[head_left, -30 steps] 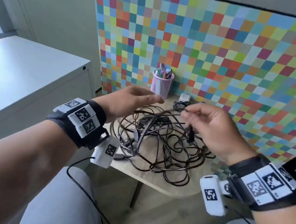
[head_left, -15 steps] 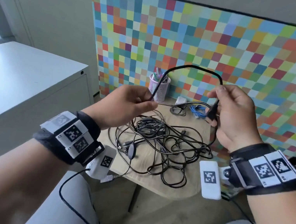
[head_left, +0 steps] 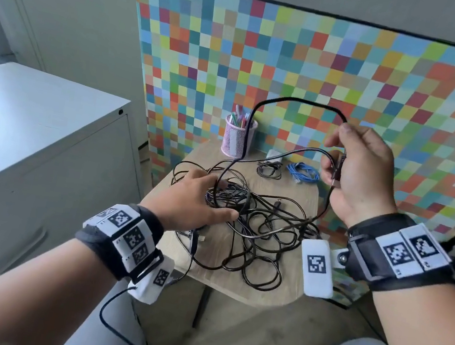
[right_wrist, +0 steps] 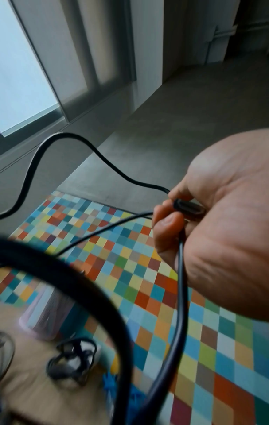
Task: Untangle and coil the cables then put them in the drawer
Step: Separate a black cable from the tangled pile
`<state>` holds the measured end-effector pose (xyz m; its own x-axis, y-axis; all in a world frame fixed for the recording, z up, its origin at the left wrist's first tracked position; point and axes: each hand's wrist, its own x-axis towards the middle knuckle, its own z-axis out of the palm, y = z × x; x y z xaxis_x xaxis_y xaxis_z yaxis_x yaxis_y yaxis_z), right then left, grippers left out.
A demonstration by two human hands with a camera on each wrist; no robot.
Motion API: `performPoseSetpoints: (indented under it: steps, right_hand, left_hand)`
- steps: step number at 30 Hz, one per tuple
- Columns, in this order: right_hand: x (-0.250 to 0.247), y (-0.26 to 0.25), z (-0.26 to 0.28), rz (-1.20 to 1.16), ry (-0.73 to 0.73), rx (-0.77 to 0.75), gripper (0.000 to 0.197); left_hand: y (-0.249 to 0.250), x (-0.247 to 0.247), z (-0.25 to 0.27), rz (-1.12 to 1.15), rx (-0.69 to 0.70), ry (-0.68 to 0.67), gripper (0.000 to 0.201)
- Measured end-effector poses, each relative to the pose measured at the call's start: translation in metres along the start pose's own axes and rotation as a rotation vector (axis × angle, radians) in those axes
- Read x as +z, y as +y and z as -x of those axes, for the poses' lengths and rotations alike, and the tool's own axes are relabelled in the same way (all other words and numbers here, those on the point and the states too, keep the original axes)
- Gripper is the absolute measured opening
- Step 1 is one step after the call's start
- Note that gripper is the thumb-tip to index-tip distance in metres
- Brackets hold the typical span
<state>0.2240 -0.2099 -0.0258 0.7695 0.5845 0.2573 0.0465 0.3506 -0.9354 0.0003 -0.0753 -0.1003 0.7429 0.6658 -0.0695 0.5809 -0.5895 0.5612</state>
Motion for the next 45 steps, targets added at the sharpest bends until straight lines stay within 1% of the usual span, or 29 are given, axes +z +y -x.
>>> performPoseSetpoints:
  steps: [3, 5, 6, 7, 9, 11, 14, 16, 19, 21, 22, 23, 26, 27, 29, 32, 34, 36, 38, 40, 42, 44, 45]
  right_hand:
    - [-0.005, 0.020, 0.006, 0.070, 0.079, 0.047, 0.023]
    - [-0.009, 0.034, 0.012, 0.112, 0.105, 0.083, 0.021]
    - [-0.010, 0.041, 0.016, 0.137, 0.098, 0.106, 0.019]
    - [-0.010, 0.047, 0.020, 0.159, 0.083, 0.130, 0.018]
    - [-0.012, 0.059, 0.029, 0.198, 0.056, 0.158, 0.015]
    - [-0.014, 0.065, 0.037, 0.225, 0.013, 0.185, 0.015]
    - [-0.010, 0.066, 0.052, 0.210, -0.153, 0.314, 0.020]
    - [-0.003, 0.065, 0.060, 0.168, -0.203, 0.379, 0.024]
    - [0.007, 0.064, 0.063, 0.105, -0.173, 0.399, 0.024]
    - [0.011, 0.063, 0.061, 0.127, -0.158, 0.385, 0.023]
    - [0.012, 0.061, 0.060, 0.131, -0.152, 0.380, 0.024]
    - [0.012, 0.058, 0.059, 0.137, -0.146, 0.372, 0.025]
    - [0.012, 0.044, 0.052, 0.141, -0.126, 0.330, 0.027]
    - [0.011, 0.038, 0.048, 0.125, -0.117, 0.314, 0.026]
    - [0.011, 0.024, 0.039, 0.084, -0.113, 0.281, 0.026]
    - [0.015, 0.002, 0.025, 0.046, -0.126, 0.217, 0.028]
    - [0.018, -0.011, 0.014, 0.006, -0.113, 0.171, 0.030]
    - [0.022, -0.023, 0.004, -0.062, -0.046, 0.122, 0.031]
    - [0.025, -0.032, -0.005, -0.162, 0.071, 0.087, 0.030]
    - [0.028, -0.038, -0.009, -0.232, 0.150, 0.074, 0.027]
    - [0.033, -0.039, -0.009, -0.227, 0.138, 0.060, 0.027]
    - [0.037, -0.034, -0.004, -0.149, 0.060, 0.044, 0.027]
    - [0.039, -0.029, 0.000, -0.104, 0.019, 0.048, 0.028]
  left_hand:
    - [-0.008, 0.002, -0.001, 0.002, 0.015, -0.014, 0.045]
    - [-0.012, 0.006, -0.001, 0.028, 0.024, 0.020, 0.019]
    - [-0.014, 0.008, -0.001, 0.048, 0.016, 0.044, 0.010]
    - [-0.016, 0.010, 0.000, 0.079, 0.005, 0.067, 0.007]
    - [-0.017, 0.010, 0.001, 0.167, -0.006, 0.124, 0.010]
    - [-0.013, 0.003, 0.002, 0.273, 0.021, 0.196, 0.009]
    - [0.004, -0.020, 0.000, 0.347, 0.101, 0.347, 0.002]
    - [0.020, -0.034, -0.002, 0.370, 0.168, 0.425, 0.004]
    - [0.043, -0.044, -0.010, 0.405, 0.255, 0.495, 0.014]
    - [0.053, -0.044, -0.016, 0.410, 0.255, 0.506, 0.013]
    - [0.055, -0.042, -0.019, 0.405, 0.224, 0.471, 0.010]
    - [0.055, -0.039, -0.021, 0.392, 0.180, 0.408, 0.009]
    - [0.047, -0.026, -0.019, 0.371, 0.048, 0.200, 0.018]
    - [0.044, -0.023, -0.018, 0.379, 0.019, 0.168, 0.020]
    - [0.040, -0.020, -0.014, 0.398, -0.011, 0.166, 0.020]
    - [0.034, -0.025, -0.012, 0.398, -0.019, 0.213, 0.025]
    - [0.030, -0.031, -0.010, 0.396, 0.000, 0.228, 0.032]
    - [0.029, -0.036, -0.008, 0.448, 0.006, 0.235, 0.040]
    - [0.029, -0.038, -0.005, 0.473, 0.016, 0.264, 0.043]
    - [0.030, -0.036, -0.003, 0.423, 0.053, 0.351, 0.042]
    - [0.029, -0.032, -0.003, 0.357, 0.079, 0.454, 0.049]
    - [0.032, -0.031, 0.000, 0.329, 0.106, 0.552, 0.048]
    - [0.036, -0.030, 0.003, 0.335, 0.142, 0.584, 0.048]
